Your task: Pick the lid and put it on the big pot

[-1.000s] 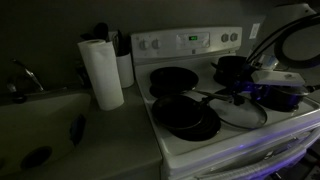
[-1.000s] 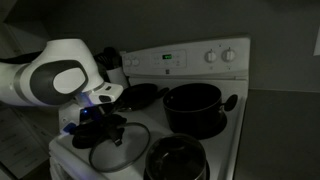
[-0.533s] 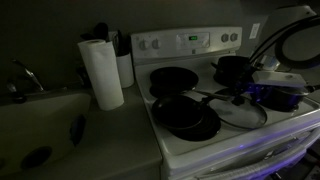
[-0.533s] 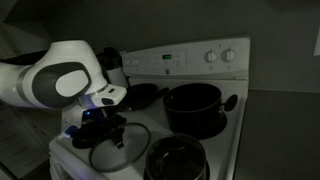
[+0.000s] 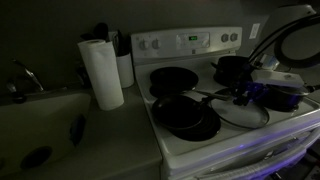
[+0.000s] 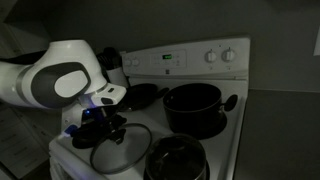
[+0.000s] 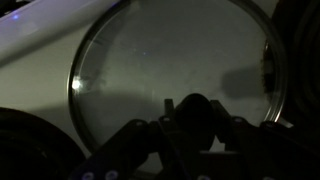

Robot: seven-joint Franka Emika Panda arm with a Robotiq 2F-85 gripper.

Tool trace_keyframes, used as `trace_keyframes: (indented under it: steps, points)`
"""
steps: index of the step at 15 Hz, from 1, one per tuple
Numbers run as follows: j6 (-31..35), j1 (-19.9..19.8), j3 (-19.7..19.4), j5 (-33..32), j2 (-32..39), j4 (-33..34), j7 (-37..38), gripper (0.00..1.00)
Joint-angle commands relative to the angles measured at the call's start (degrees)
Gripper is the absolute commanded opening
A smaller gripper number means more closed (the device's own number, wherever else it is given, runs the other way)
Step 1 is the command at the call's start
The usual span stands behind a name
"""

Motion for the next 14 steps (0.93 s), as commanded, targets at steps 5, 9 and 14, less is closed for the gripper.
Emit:
trace_keyframes:
  steps: [5,9,14]
  points:
    - [-7.59,2.00,0.44,2.24,-0.46,2.97,-5.67,0.14]
    - [-16.80,1.46,1.32,0.77,-2.25,5.29,-3.84,0.14]
    - [-25.17,1.56,1.99,0.91,-3.55,7.24,-3.19,0.14]
